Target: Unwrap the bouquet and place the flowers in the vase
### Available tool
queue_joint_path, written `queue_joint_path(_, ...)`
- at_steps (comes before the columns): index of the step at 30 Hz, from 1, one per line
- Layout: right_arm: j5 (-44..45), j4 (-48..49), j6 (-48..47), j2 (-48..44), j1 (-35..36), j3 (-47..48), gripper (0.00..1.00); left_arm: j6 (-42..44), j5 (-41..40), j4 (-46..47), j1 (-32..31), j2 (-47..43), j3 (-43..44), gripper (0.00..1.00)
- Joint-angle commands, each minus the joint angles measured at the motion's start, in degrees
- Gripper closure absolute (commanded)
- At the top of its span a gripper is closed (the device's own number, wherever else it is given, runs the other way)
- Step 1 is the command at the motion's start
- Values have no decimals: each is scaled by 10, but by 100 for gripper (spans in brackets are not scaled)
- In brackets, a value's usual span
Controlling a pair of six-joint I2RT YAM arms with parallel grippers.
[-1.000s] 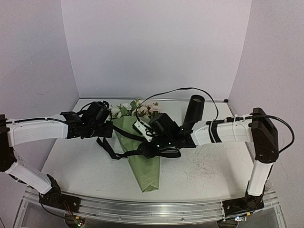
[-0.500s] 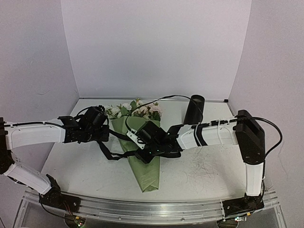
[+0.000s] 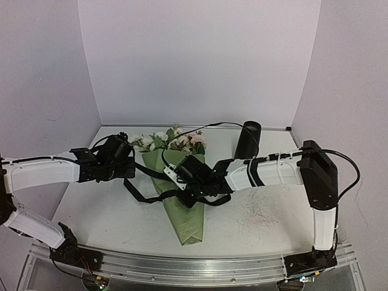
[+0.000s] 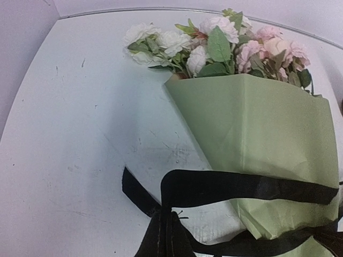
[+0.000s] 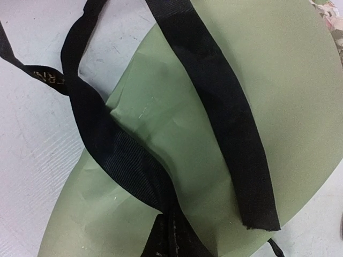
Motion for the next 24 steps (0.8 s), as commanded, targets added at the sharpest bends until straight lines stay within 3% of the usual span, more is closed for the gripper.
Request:
queue_joint_path(1,51,-3,30,-57,2,-18,100,-41,-9,-1,41,-15,-19,100)
queue_joint_path(6,156,9,97,-114,-17,-60,100,-90,25,-2,115,-57,-57,100)
queue_joint_path(11,213,9,208,-191,-87,-130,100,-162,17,-27,162,-88,-86,100)
queue_joint_path(16,230,9,298,-257,-142,-206,100,-265,-17,-65,170,-99,-102,100)
queue_joint_path(24,295,-53,433,-288,-161,-263,100,-280,-17,-66,171,-69,-104,100)
